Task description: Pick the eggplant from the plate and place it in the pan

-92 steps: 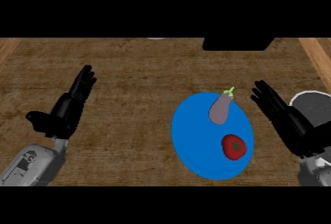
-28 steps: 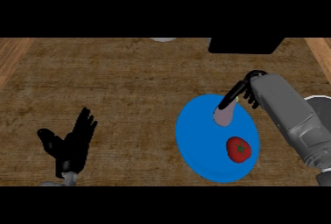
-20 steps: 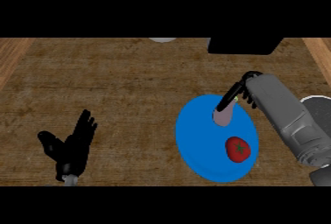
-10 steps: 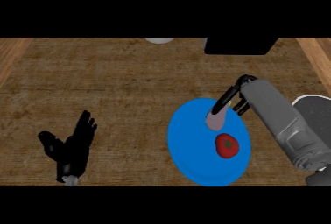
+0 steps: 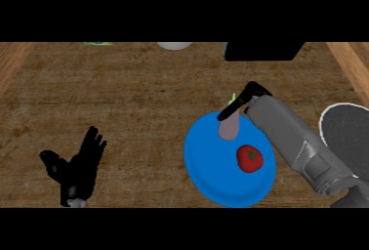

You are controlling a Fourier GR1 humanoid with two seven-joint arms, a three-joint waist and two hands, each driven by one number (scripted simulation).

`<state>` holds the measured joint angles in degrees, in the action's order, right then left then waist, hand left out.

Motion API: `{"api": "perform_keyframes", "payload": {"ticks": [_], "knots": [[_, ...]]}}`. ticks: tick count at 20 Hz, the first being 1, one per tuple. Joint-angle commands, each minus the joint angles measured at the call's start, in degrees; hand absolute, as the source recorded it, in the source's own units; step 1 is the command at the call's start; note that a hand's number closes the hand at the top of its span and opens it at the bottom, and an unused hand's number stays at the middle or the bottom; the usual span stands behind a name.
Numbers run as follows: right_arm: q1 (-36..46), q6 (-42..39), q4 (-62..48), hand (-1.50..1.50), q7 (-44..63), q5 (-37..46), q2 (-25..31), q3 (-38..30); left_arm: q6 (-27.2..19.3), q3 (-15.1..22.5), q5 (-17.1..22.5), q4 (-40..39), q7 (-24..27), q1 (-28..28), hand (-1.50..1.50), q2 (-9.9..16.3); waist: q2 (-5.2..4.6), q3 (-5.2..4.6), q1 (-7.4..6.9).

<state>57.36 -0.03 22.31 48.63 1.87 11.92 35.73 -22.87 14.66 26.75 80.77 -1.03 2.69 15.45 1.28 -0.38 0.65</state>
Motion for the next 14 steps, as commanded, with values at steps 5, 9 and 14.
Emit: {"api": "perform_keyframes", "payload": {"ticks": [5,9,14], "knots": [[-7.9,18.4,12.9,1.50,-1.0,13.7,0.9,9.9,-0.7,-0.7,0.0,0.7,-1.7,0.5,0.00,-0.2,-0.39,0.32,1.29],[-8.7,26.5,16.8,1.50,6.2,22.4,1.0,15.3,0.2,-1.8,0.0,-0.9,-0.3,0.4,0.00,0.1,-0.35,0.29,1.57],[-0.6,32.3,20.4,1.50,18.7,33.1,4.8,17.5,0.7,-3.5,1.1,-0.3,-0.7,1.3,0.00,1.2,0.65,0.17,2.95]]}}
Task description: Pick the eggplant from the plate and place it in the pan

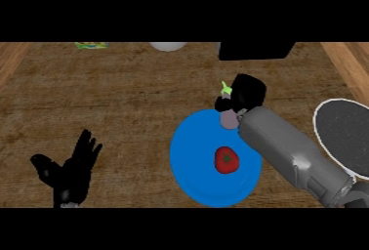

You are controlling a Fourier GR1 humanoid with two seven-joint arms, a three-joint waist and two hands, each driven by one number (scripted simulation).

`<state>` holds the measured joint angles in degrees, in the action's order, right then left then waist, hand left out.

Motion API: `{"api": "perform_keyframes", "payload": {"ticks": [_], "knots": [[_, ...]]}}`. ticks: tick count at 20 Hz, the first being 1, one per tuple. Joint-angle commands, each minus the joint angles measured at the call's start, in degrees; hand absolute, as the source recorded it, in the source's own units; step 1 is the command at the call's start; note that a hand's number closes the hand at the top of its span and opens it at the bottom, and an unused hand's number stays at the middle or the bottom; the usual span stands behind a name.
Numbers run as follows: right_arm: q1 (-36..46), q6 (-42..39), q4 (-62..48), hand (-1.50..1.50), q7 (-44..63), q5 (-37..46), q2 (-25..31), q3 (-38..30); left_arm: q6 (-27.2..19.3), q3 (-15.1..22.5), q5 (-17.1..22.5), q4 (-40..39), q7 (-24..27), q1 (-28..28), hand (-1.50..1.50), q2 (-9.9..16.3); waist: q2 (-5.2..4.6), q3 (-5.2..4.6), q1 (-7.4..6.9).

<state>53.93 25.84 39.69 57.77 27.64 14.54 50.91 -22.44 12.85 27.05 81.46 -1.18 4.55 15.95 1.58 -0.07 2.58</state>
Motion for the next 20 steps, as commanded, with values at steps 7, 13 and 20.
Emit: {"api": "perform_keyframes", "payload": {"ticks": [7,13,20], "knots": [[2.6,5.2,13.3,1.50,18.6,13.4,8.3,-2.3,1.2,-1.0,0.3,-1.2,1.5,3.1,0.00,0.0,0.19,-0.07,1.35],[-1.0,3.6,22.5,1.50,18.4,13.7,16.7,-9.9,0.5,0.0,-0.4,0.1,0.5,1.9,0.00,-1.0,-0.19,0.01,1.46],[-14.9,8.2,28.7,1.50,13.9,16.2,26.1,-17.1,0.2,0.4,-1.2,3.2,-1.5,0.9,0.00,-0.4,-0.96,0.10,-0.40]]}}
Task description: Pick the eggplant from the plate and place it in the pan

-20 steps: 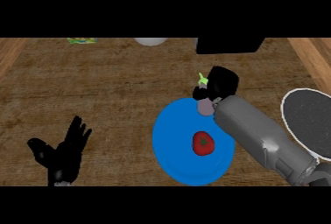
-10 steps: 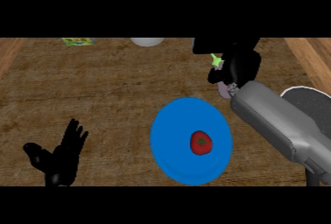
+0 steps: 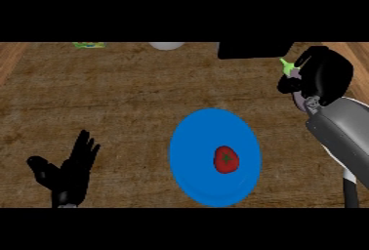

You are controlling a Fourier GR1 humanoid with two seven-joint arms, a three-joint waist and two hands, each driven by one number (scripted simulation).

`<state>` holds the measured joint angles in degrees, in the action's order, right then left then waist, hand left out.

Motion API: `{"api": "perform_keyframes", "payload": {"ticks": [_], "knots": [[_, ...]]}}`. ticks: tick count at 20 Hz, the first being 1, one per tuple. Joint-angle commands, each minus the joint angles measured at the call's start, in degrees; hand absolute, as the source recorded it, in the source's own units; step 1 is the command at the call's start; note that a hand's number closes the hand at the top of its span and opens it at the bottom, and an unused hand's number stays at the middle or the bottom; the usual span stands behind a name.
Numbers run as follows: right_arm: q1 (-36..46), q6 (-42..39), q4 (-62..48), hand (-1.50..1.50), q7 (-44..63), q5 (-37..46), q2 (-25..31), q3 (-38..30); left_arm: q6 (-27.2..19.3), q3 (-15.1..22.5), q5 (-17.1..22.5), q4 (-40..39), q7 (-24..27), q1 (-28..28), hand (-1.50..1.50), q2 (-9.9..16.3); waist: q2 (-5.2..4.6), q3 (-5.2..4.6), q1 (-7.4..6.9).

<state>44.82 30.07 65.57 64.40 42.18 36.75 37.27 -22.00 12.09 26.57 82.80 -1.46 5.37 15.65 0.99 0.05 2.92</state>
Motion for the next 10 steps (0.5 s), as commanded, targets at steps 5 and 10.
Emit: {"api": "perform_keyframes", "payload": {"ticks": [5,10], "knots": [[-10.7,6.1,-4.0,1.50,-3.6,-1.3,8.9,-11.3,1.7,1.9,-1.9,-4.3,2.5,-0.8,0.00,-3.0,-1.05,-0.04,-2.27],[-15.4,9.9,-12.1,1.50,-14.3,-3.8,9.1,-17.4,1.6,0.0,-1.0,0.5,-2.4,-2.0,0.00,-1.2,-1.10,-0.01,-3.25]]}}
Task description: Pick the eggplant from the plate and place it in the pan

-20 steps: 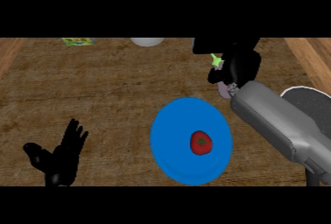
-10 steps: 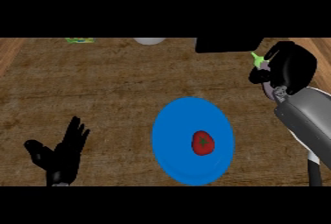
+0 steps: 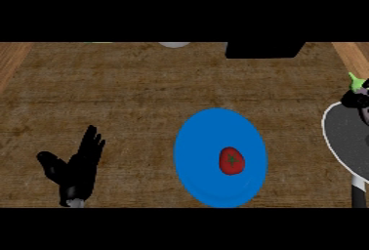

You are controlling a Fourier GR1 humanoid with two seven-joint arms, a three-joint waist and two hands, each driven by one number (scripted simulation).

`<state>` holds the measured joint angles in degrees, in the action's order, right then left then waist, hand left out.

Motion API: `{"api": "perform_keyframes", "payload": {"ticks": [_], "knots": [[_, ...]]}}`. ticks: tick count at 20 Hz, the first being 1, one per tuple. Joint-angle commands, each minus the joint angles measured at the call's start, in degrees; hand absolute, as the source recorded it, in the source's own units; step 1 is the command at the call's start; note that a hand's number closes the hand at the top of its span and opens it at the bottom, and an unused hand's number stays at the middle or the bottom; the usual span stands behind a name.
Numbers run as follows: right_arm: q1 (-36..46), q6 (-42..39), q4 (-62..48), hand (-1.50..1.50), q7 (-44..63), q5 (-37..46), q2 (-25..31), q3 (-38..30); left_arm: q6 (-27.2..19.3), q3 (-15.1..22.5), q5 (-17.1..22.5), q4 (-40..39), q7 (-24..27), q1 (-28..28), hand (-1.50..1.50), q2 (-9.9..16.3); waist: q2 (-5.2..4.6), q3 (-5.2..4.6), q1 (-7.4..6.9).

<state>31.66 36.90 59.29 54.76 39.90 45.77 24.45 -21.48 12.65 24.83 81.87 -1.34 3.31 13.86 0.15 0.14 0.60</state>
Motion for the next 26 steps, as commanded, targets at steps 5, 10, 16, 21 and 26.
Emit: {"api": "perform_keyframes", "payload": {"ticks": [5,10,16,21,26], "knots": [[-3.0,10.7,-20.7,1.50,-24.4,-11.9,-2.5,-12.9,1.0,0.7,-1.1,0.2,-0.2,1.3,0.00,-0.4,-0.79,0.08,-2.15],[-0.5,1.3,-33.0,-1.50,-25.4,-12.3,-0.4,-14.3,2.5,0.7,-1.0,-0.7,-1.0,-1.1,0.00,-0.3,-1.24,0.10,-3.26],[2.1,-1.2,-41.5,-1.50,-44.3,-19.2,-0.9,-21.9,3.4,0.0,-1.1,-1.7,0.2,-1.4,0.00,-0.8,-1.34,0.24,-3.44],[1.7,1.1,-38.9,-1.50,-56.4,-26.6,-1.8,-29.6,0.9,1.8,-2.9,-1.1,-0.6,-1.4,0.00,-2.5,-1.17,0.42,-2.53],[1.9,-2.5,-33.3,-1.50,-67.4,-39.0,-4.2,-40.9,1.3,0.2,-1.5,0.3,-1.2,0.6,0.00,-1.5,-0.56,0.45,-1.37]]}}
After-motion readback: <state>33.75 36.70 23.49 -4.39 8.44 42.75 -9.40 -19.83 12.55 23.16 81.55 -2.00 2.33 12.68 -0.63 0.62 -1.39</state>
